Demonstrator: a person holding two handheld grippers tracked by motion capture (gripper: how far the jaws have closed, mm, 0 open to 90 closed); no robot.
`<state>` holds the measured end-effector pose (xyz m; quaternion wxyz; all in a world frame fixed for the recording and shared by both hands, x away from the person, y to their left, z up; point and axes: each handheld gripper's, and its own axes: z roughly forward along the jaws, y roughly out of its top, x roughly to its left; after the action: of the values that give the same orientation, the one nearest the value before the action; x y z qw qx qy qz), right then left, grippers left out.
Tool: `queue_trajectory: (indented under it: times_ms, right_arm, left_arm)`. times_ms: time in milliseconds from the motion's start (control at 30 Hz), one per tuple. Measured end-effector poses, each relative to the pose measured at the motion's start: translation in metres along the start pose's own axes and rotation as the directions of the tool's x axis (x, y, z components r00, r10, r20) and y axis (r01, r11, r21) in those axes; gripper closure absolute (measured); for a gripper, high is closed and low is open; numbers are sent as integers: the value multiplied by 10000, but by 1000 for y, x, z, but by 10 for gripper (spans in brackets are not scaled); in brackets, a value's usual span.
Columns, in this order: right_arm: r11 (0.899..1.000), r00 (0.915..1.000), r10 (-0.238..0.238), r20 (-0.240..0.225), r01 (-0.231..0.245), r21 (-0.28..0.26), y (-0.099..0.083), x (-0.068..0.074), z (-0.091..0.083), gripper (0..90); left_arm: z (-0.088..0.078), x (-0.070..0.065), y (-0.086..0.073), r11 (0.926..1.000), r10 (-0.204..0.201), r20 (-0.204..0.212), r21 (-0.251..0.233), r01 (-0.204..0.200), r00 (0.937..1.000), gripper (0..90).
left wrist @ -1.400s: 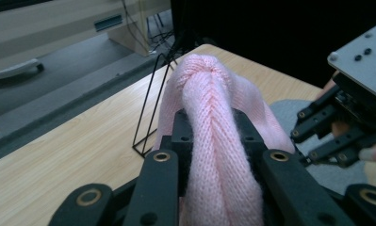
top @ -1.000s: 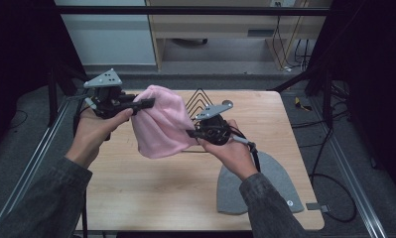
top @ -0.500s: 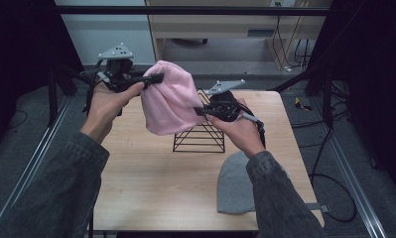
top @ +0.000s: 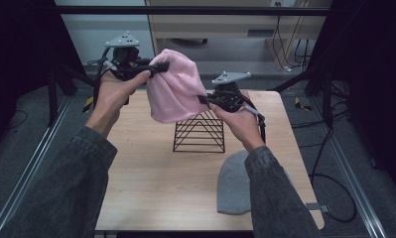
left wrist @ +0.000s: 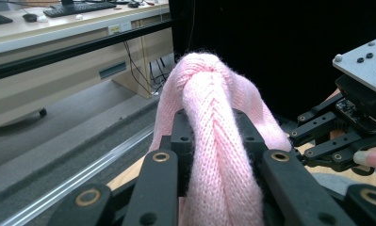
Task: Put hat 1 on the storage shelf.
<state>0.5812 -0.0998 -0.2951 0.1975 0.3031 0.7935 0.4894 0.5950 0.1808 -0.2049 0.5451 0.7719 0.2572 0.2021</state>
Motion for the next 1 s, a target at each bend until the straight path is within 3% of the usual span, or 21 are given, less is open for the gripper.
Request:
queue_trajectory:
  times_ms: [233,400,667,1000]
  right_arm:
    - [9996,9988,-125,482,112,271,-12,-12,7,828]
    - [9995,9982,-78,587,61,299,-23,-18,9,827]
    - [9996,9977,-48,680,30,265,-31,-21,9,827]
    - [9999,9977,-10,676,0,138,-44,-24,0,825]
  left_arm:
    - [24,1,-6,9997,222,40,112,-223,9997,743]
    - [38,4,-12,9996,205,93,183,-206,9997,743]
    - [45,5,-15,9998,147,188,116,-149,9997,742]
    - [55,-5,-20,9998,166,488,89,-171,9987,736]
